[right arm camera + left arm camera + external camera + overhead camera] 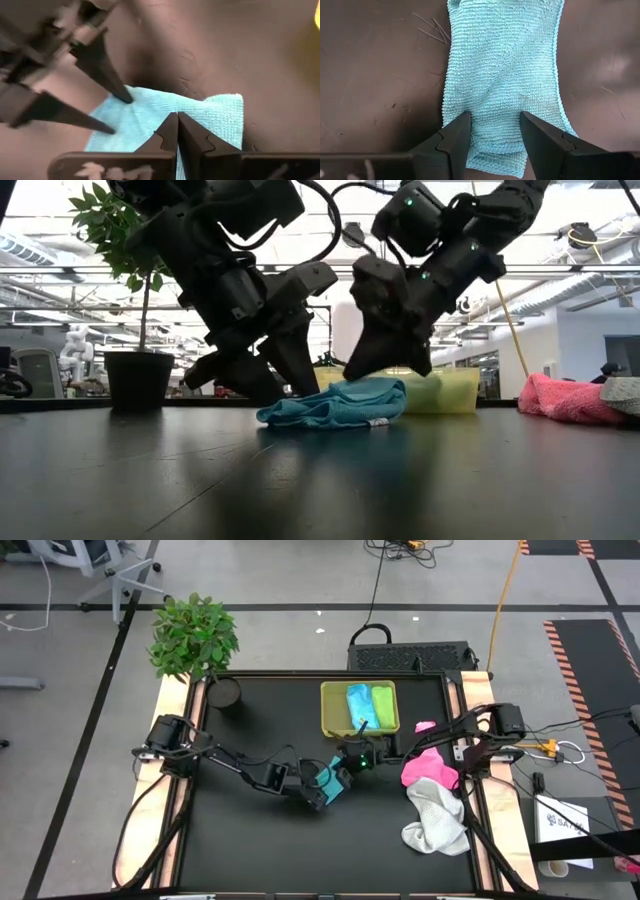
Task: Fold microfiber towels
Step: Fold the blue microfiber cloth
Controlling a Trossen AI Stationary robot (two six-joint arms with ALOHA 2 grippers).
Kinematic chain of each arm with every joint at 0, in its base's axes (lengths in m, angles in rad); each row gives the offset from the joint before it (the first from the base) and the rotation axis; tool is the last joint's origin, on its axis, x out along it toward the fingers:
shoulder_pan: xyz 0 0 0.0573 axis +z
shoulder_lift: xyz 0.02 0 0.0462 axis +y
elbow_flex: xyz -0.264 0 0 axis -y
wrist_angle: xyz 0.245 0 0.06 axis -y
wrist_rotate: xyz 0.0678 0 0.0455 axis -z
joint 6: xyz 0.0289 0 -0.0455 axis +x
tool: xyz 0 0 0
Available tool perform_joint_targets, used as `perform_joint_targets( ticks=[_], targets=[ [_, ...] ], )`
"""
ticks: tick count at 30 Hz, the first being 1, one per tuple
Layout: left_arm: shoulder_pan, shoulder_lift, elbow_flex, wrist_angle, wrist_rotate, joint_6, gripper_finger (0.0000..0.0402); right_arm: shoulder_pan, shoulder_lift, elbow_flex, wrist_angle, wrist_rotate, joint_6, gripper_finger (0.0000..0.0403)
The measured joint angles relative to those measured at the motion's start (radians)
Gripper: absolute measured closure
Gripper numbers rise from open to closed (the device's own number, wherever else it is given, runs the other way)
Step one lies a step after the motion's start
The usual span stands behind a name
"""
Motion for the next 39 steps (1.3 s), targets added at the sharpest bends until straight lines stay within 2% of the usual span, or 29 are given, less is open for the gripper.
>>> perform_joint_targets(
  ticks=[3, 13, 16, 20, 26, 39],
  targets=[
    [-0.006, 0.0, -0.001, 0.006, 0.006, -0.004, 0.0225, 0.001, 0.037, 0.001, -0.001, 0.043, 0.002, 0.0403],
    [-0.051, 0.0, -0.001, 0.001, 0.006, -0.053, 0.0225, 0.015, 0.132, 0.005, 0.008, 0.04, 0.023, 0.0403],
    [-0.051, 0.0, -0.001, 0.0, 0.007, -0.051, 0.0225, 0.015, 0.106, 0.003, 0.0, 0.018, 0.015, 0.0403],
    [-0.051, -0.001, -0.001, -0.002, 0.007, -0.048, 0.0225, 0.018, 0.004, -0.002, -0.05, 0.013, -0.008, 0.0403],
    [-0.051, -0.001, -0.001, -0.003, 0.009, -0.038, 0.0225, 0.026, -0.077, -0.001, -0.207, 0.04, -0.014, 0.0403],
    [-0.051, -0.001, -0.001, -0.004, 0.009, -0.045, 0.0225, 0.08, 0.035, 0.003, -0.212, 0.042, 0.029, 0.0403]
  ],
)
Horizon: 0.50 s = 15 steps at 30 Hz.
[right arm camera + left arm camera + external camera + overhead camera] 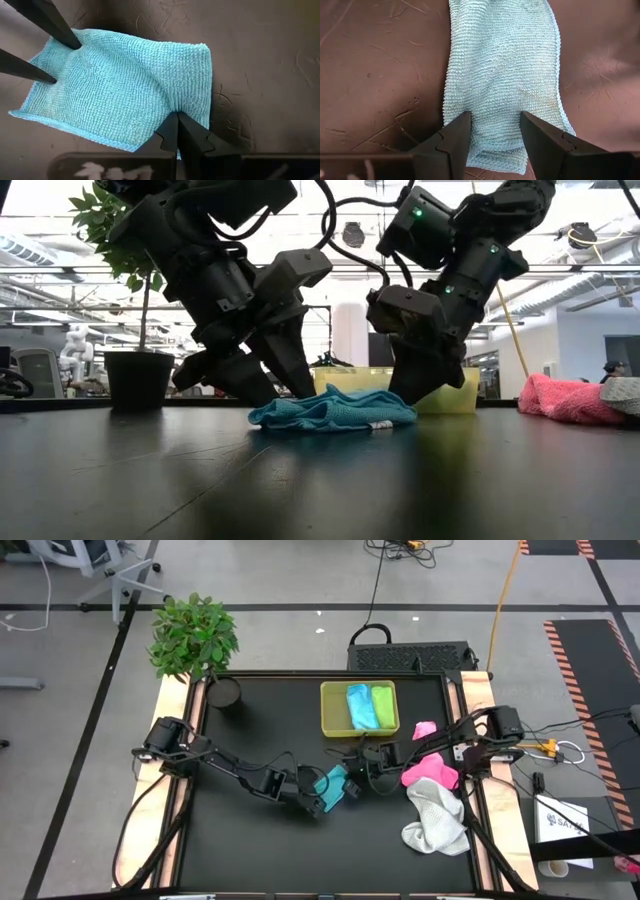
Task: Fold microfiber towels
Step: Fold the blue microfiber cloth
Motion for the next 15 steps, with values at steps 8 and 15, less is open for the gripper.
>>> perform_joint_targets(
  ticks=[8, 15],
  targets=[
    [-0.002, 0.0, 0.0, 0.0, 0.01, -0.001, 0.0225, -0.001, -0.101, -0.006, -0.031, -0.029, 0.008, 0.0403],
    [-0.002, 0.0, 0.0, 0.0, 0.013, -0.001, 0.0225, 0.061, -0.168, -0.003, 0.009, 0.064, 0.056, 0.0403]
  ],
)
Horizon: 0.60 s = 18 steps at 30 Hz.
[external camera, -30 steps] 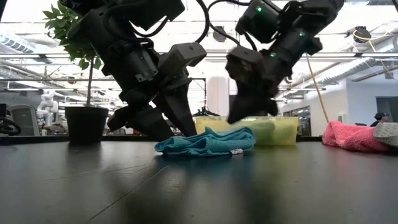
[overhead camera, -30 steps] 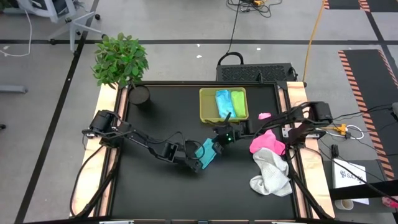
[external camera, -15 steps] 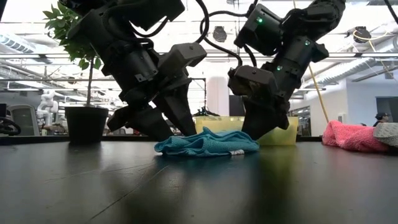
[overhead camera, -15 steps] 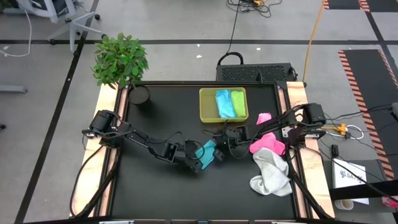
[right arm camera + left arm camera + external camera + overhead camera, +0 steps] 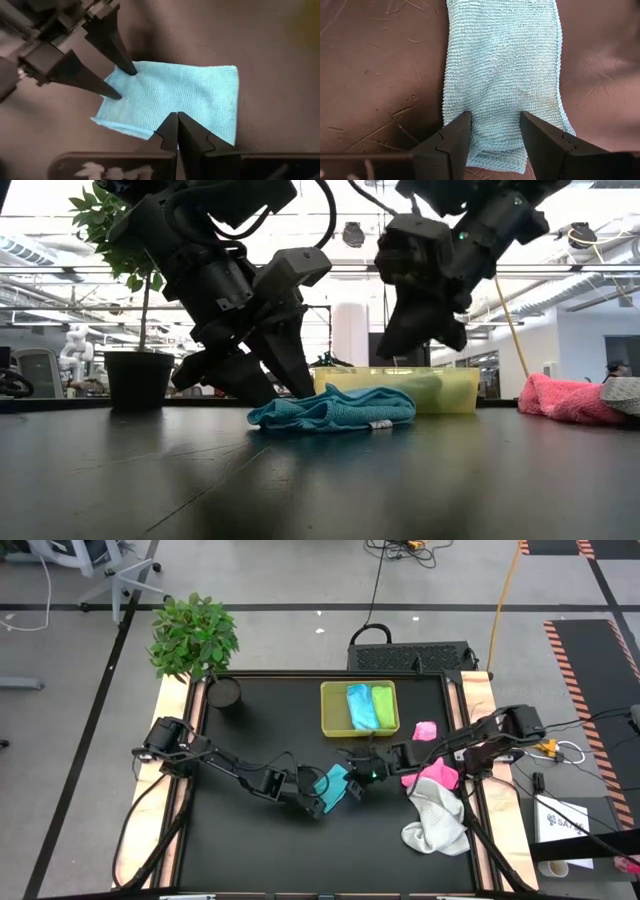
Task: Fold microfiber towels
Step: Fold the blue microfiber cloth
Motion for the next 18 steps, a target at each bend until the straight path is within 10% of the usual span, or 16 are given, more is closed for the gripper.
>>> perform_joint_targets(
  ticks=[18],
  targets=[
    [-0.004, 0.0, 0.0, 0.003, 0.029, -0.005, 0.0225, 0.024, 0.171, -0.002, 0.134, -0.098, 0.021, 0.0403]
  ],
)
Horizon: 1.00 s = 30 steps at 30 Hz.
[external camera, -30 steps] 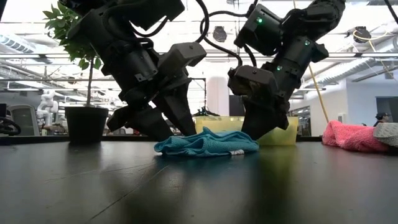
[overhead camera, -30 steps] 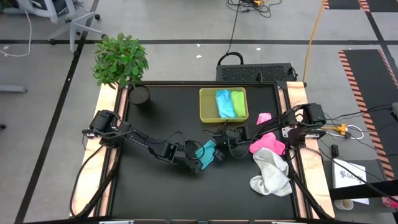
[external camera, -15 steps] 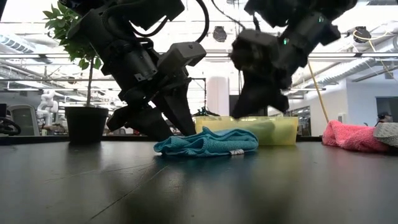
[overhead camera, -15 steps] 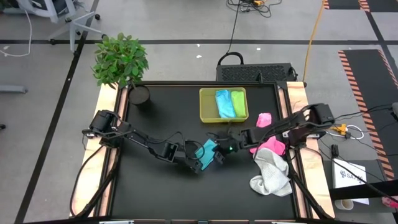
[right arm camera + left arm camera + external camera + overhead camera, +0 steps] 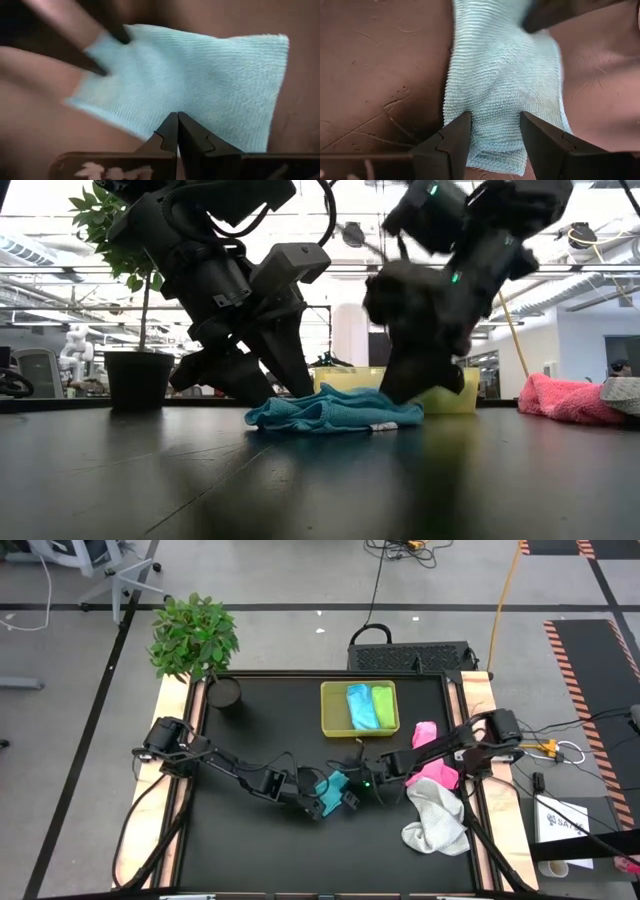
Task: Fold microfiber towels
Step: Fold the blue microfiber cloth
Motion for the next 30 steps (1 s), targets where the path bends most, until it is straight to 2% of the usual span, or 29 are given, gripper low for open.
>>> perform_joint_targets(
  ticks=[3, 5, 9, 16, 21, 26, 30],
  targets=[
    [0.0, 0.0, 0.0, 0.0, 0.0, 0.0, 0.0225, 0.0, -0.096, 0.001, 0.02, 0.012, -0.015, 0.0403],
    [0.0, 0.0, 0.0, 0.0, 0.0, -0.002, 0.0225, -0.001, -0.142, 0.004, 0.033, 0.078, -0.041, 0.0403],
    [0.0, 0.0, 0.0, 0.005, 0.0, -0.004, 0.0225, -0.002, -0.134, 0.002, 0.024, 0.191, -0.063, 0.0403],
    [-0.011, 0.0, -0.001, 0.03, 0.017, -0.019, 0.0225, -0.009, 0.019, 0.002, 0.157, 0.186, -0.058, 0.0403],
    [-0.038, 0.0, -0.001, 0.026, 0.019, -0.03, 0.0225, -0.022, 0.101, 0.003, 0.166, 0.154, -0.076, 0.0403],
    [-0.056, 0.0, -0.001, 0.023, 0.019, -0.044, 0.0225, -0.029, 0.131, 0.006, 0.178, 0.137, -0.084, 0.0403],
    [-0.056, 0.0, -0.001, 0.021, 0.019, -0.041, 0.0225, -0.028, 0.086, 0.002, 0.159, 0.115, -0.105, 0.0403]
  ],
)
